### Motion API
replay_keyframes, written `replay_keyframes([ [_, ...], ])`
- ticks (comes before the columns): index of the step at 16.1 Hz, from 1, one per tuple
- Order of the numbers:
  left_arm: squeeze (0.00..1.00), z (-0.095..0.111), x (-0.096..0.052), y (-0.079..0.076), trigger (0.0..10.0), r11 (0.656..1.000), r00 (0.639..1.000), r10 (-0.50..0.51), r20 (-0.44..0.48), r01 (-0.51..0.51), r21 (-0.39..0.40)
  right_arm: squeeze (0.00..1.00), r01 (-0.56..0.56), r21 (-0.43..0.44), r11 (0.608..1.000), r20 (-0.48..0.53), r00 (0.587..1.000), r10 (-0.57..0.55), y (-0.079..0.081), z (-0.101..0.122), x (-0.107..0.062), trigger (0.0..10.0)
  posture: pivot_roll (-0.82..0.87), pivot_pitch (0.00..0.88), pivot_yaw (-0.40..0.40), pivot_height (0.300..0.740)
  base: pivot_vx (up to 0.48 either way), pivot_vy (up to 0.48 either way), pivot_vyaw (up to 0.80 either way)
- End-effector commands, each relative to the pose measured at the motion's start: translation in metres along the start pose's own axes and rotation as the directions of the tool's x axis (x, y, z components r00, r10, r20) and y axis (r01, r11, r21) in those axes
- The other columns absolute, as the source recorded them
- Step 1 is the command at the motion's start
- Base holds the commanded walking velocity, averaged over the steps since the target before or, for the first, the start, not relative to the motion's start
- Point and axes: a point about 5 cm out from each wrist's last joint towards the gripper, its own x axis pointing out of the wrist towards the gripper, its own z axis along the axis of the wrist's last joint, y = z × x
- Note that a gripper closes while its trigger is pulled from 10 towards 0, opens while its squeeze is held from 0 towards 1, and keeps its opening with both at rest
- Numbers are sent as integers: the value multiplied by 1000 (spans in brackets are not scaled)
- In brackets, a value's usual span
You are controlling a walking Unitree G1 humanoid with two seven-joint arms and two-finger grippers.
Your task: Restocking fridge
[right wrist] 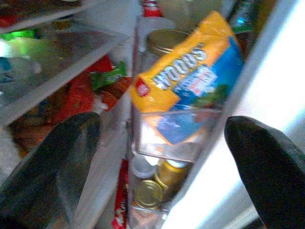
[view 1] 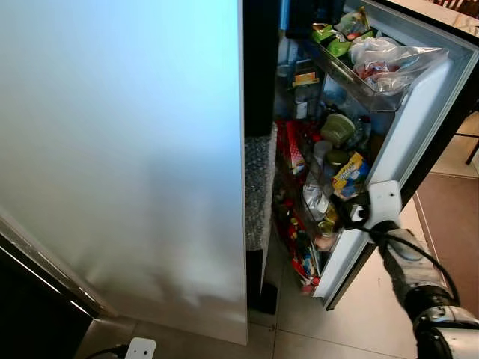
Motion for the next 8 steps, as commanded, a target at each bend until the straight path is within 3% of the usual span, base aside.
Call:
replay_keyframes([
  [1, 0, 0, 0, -3, 10000, 1000, 1000, -14, -4, 14, 8, 0, 66, 13, 998, 39, 997, -66, -15, 10, -2, 10000, -41, 0, 53, 740, 0, 0, 0],
  [5, 0, 4, 1, -3, 10000, 1000, 1000, -17, 8, 17, 12, 0, 157, -10, 988, 44, 987, -156, -46, 11, -14, 10000, -47, 0, 57, 740, 0, 0, 0],
  [8, 0, 4, 1, -3, 10000, 1000, 1000, -18, 10, 18, 15, 0, 270, -22, 963, 32, 963, -269, -81, 12, -29, 10000, -55, 0, 58, 740, 0, 0, 0],
])
